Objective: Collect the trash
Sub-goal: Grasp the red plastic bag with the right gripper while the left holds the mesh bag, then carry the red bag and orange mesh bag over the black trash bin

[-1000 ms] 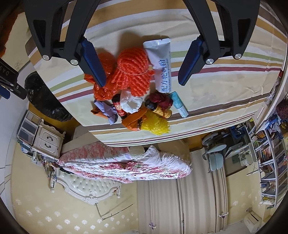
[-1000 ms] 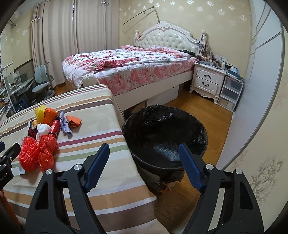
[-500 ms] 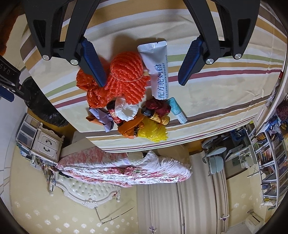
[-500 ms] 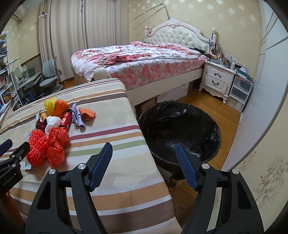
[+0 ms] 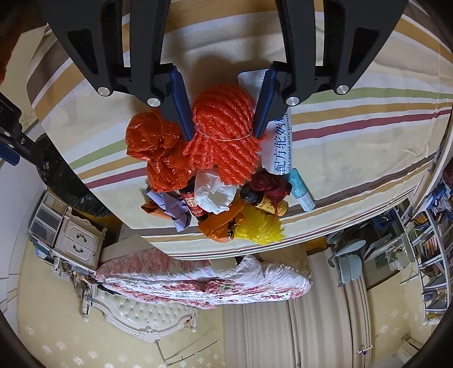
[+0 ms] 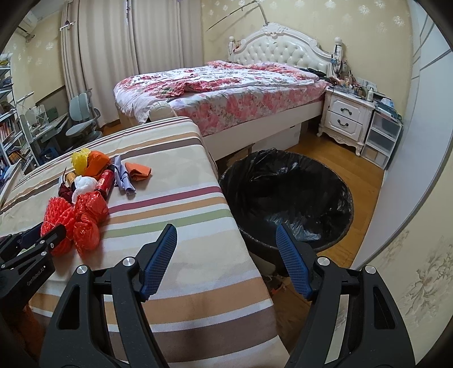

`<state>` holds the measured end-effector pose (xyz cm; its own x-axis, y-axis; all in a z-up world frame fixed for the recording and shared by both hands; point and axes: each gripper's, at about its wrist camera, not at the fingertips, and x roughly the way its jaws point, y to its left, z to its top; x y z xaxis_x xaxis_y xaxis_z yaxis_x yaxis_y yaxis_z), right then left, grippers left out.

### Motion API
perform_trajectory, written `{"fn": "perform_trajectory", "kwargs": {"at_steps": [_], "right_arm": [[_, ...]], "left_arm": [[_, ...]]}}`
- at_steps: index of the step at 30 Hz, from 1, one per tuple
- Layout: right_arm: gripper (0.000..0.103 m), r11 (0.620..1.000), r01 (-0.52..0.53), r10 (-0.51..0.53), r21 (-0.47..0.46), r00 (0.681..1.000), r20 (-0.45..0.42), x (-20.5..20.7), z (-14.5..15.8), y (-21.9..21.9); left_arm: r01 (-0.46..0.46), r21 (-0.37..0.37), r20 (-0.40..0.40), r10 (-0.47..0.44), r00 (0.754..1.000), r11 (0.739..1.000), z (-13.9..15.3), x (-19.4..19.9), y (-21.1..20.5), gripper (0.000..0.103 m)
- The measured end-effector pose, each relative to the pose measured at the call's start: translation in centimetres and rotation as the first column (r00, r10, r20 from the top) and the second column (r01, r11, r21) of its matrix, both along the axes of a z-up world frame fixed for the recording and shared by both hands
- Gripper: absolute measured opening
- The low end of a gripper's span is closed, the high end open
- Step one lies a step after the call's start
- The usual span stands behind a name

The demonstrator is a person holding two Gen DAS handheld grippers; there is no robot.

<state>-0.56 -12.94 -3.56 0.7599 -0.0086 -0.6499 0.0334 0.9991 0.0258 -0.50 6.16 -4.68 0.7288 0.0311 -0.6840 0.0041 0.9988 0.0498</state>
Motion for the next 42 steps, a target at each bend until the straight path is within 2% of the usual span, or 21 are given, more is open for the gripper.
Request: {"fn": "perform_trajectory", "kwargs": {"at_steps": [9, 22, 30, 35, 42], "right_arm": [[0.071, 0.999, -0.041, 0.041, -0.01, 0.999, 0.002, 0.1, 0.4, 1.8], [0.071, 0.97, -0.244, 0.244, -0.003, 0.97, -0.011, 1.0, 0.7, 9.9], [0.07, 0.956, -0.293, 0.292, -0.027, 0.955, -0.046, 2.1, -0.2, 13.1], [0.063, 0.949, -0.314, 0.312, -0.017, 0.946, -0.083, 2.7, -1.2, 14.0], [0.035, 0.94, -0.34, 0.341, 0.032, 0.933, -0.119, 3.0, -2.0, 14.1]], "left_arm": [[-0.005, -0.018, 0.051, 0.006, 0.999, 1.0, 1.6, -1.2, 0.8, 0.041], [-0.119, -0.032, 0.054, 0.121, 0.991, 0.992, 2.1, -2.3, 6.0, 0.041], [-0.184, -0.021, 0.042, 0.185, 0.982, 0.983, 1.3, -2.3, 8.8, 0.041], [-0.2, -0.025, 0.037, 0.201, 0.979, 0.979, 1.0, -2.3, 9.6, 0.041], [-0.196, -0.025, 0.04, 0.197, 0.98, 0.98, 1.0, -2.4, 9.6, 0.041]]}}
